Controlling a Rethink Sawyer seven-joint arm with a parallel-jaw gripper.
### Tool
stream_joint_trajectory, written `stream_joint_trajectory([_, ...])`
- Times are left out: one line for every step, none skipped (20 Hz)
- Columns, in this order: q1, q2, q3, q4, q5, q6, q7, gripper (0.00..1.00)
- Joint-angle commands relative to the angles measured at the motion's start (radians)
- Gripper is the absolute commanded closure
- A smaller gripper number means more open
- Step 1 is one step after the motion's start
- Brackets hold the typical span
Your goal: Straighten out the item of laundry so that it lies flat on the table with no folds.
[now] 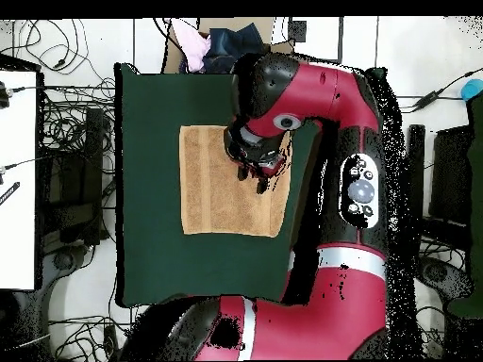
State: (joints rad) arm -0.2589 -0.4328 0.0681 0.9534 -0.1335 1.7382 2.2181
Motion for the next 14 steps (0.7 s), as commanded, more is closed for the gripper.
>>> stream_joint_trajectory([0.001,0.023,-0.005,0.069,-0.003,-0.105,0.123,0.0])
stream_joint_trajectory([0.004,0.03,-0.009,0.074,-0.017,-0.13,0.121,0.0])
stream_joint_trajectory([0.009,0.034,-0.014,0.079,-0.031,-0.157,0.119,0.0])
stream_joint_trajectory([0.013,0.039,-0.018,0.084,-0.046,-0.187,0.117,0.0])
stream_joint_trajectory([0.015,0.046,-0.021,0.093,-0.056,-0.218,0.116,0.0])
stream_joint_trajectory([0.016,0.052,-0.022,0.103,-0.063,-0.251,0.115,0.0])
stream_joint_trajectory([0.021,0.056,-0.027,0.111,-0.074,-0.282,0.115,0.0])
stream_joint_trajectory([0.021,0.061,-0.03,0.122,-0.08,-0.317,0.114,0.0])
stream_joint_trajectory([0.021,0.068,-0.034,0.132,-0.088,-0.353,0.11,0.0])
stream_joint_trajectory([0.022,0.074,-0.038,0.14,-0.096,-0.382,0.108,0.0])
stream_joint_trajectory([0.024,0.079,-0.042,0.148,-0.103,-0.412,0.107,0.0])
stream_joint_trajectory([0.026,0.084,-0.047,0.149,-0.113,-0.433,0.104,0.0])
stream_joint_trajectory([0.032,0.087,-0.055,0.148,-0.128,-0.454,0.103,0.0])
stream_joint_trajectory([0.038,0.088,-0.062,0.15,-0.14,-0.473,0.105,0.0])
